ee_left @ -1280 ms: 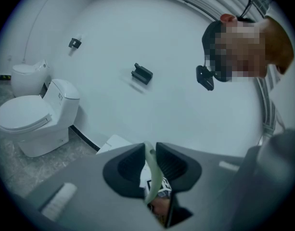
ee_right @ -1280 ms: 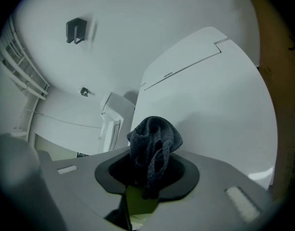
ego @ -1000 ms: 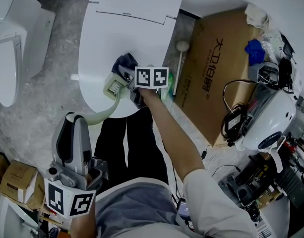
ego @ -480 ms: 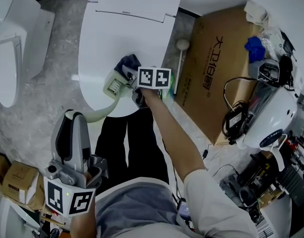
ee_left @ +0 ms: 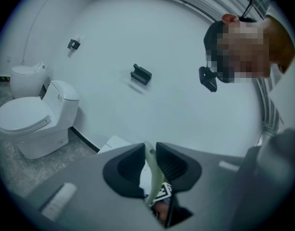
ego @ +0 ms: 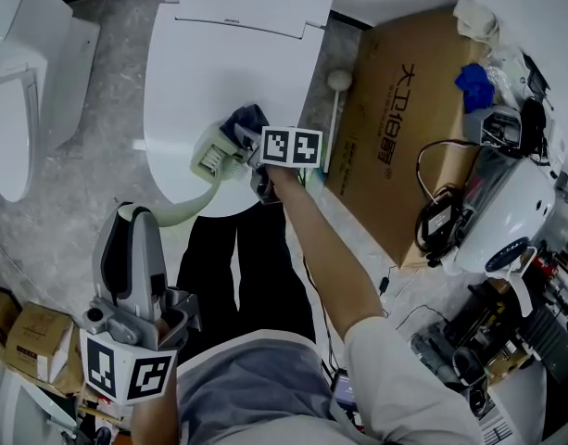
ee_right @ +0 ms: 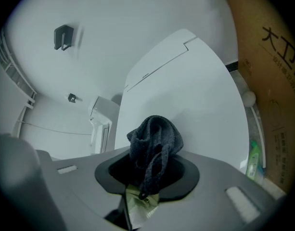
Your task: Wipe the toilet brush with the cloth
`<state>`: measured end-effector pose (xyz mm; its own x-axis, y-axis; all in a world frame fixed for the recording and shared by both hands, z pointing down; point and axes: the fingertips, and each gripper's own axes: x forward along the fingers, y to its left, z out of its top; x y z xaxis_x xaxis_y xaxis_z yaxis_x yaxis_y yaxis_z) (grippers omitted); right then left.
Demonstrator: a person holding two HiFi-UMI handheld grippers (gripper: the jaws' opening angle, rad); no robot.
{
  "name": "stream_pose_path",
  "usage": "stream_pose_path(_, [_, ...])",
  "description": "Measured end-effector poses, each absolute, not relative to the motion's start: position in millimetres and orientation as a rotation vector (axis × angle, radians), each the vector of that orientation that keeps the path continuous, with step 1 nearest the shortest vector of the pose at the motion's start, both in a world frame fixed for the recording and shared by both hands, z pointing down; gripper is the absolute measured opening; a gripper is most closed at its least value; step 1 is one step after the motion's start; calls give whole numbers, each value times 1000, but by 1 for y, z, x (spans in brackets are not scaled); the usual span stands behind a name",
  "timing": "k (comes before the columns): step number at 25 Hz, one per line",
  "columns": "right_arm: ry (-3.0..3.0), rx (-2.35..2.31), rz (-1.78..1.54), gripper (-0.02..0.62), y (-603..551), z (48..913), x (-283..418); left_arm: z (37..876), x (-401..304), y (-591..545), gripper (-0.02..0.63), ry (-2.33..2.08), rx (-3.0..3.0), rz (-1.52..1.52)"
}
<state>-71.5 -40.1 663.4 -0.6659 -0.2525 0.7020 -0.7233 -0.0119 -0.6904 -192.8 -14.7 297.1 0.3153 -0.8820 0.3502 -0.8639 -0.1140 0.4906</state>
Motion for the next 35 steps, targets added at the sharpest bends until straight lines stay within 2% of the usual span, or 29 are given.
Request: stream_pose_path(35, [-1766, 1164, 1835, 110, -3, 674, -32, 298, -189, -19, 0, -1526, 1973, -52])
